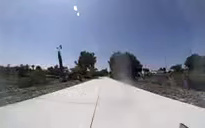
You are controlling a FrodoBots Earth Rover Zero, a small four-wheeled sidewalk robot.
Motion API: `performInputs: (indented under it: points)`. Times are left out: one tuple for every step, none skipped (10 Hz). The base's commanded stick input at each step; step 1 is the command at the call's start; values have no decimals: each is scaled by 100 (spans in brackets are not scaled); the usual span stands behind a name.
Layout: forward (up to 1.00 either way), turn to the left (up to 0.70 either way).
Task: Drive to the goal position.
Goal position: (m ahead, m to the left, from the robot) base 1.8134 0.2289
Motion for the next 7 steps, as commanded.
performInputs:
  points:
    - [70,0]
    - [70,0]
    - [70,0]
    - [70,0]
    - [70,0]
    - [70,0]
    - [70,0]
